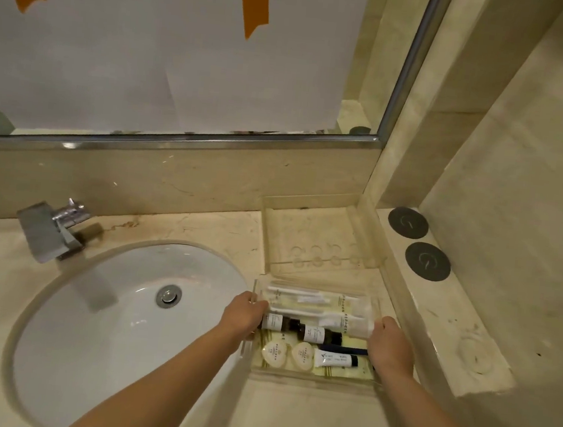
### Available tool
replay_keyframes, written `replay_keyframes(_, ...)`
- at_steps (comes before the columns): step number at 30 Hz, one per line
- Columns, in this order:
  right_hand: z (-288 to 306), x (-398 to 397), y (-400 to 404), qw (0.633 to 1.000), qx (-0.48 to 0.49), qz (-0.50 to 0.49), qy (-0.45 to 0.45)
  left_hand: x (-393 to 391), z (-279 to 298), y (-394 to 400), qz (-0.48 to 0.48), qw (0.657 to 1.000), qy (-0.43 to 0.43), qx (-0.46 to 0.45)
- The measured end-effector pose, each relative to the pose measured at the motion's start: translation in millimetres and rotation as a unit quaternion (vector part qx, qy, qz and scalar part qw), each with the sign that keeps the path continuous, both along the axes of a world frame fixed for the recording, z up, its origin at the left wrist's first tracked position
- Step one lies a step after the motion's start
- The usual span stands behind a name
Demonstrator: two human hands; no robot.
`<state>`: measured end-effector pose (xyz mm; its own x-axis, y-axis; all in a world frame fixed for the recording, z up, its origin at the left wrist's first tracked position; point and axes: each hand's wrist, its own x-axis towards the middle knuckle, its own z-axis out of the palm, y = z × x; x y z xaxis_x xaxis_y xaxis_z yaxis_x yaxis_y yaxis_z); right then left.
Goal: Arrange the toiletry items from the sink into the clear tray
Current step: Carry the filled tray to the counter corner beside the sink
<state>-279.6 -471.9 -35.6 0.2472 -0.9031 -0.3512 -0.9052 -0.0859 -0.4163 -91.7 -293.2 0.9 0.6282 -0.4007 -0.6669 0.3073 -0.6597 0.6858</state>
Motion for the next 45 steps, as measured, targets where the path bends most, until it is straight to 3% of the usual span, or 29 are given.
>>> replay_keyframes(15,-5,8,-17,0.999,-0.021,-0.022,-0.038,12,-5,-28,0.012,1.0,0.008,-0.017)
replay_keyframes(23,-5,22,-1,0.999,-0.006,0.002,-0.053,10,-5,-10,0.038,0.997,-0.072,0.005)
replay_keyframes(38,-10,33,-9,0.996,0.028,-0.049,-0.07,16,-10,-6,0.032,0.998,-0.032,-0.032)
replay_keyframes(45,-10,40,-12,0.995,0.029,-0.052,-0.074,26,-8,-15,0.053,0.996,-0.066,-0.015)
